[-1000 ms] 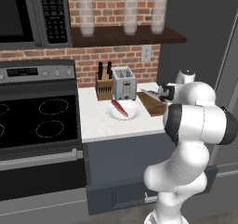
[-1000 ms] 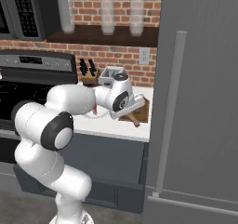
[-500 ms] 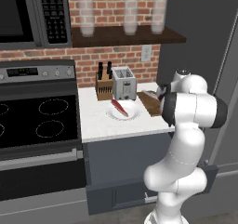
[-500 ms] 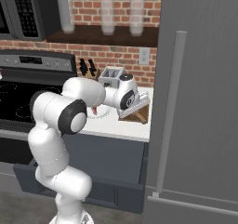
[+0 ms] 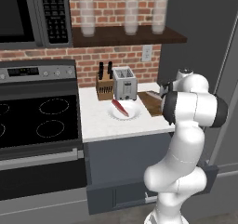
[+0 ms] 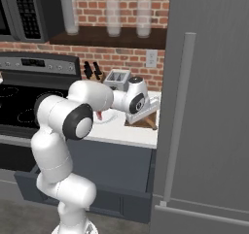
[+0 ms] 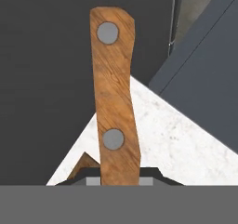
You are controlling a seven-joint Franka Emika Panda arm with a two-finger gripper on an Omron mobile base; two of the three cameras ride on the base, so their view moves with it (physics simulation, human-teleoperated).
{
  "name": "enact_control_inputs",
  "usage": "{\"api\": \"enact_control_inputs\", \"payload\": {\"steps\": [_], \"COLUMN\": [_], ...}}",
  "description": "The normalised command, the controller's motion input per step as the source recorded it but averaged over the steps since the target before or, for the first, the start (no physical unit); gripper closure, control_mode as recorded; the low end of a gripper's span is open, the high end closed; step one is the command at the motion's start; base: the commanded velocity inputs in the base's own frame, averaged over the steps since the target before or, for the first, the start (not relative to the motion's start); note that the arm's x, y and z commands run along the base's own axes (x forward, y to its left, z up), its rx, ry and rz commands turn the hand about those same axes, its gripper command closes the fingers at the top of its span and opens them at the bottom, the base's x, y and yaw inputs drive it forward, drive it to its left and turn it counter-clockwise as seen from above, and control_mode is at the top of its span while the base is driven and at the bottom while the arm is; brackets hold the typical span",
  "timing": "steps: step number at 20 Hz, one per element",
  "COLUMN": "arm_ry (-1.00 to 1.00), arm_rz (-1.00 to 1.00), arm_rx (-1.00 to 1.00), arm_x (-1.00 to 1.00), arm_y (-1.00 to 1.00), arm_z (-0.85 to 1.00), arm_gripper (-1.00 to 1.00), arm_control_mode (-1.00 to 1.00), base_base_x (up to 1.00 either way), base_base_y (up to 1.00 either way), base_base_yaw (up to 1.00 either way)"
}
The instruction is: Pick up the knife from the drawer and place it on the cutting board. Then place the meat from the plate to the cutting board.
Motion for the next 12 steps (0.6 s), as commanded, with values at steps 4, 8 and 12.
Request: {"api": "enact_control_inputs", "payload": {"steps": [4,8,12], "arm_ry": [0.0,0.0,0.0], "arm_rz": [-0.3,-0.22,-0.34], "arm_rx": [0.0,0.01,0.02], "arm_x": [0.4,0.29,0.18], "arm_y": [0.28,0.13,0.38], "arm_z": [0.0,-0.17,-0.11], "arm_gripper": [1.0,1.0,1.0], "arm_control_mode": [-1.0,-1.0,-1.0], "base_base_x": [0.0,0.0,0.0], "base_base_y": [0.0,0.0,0.0], "base_base_yaw": [0.0,0.0,0.0]}}
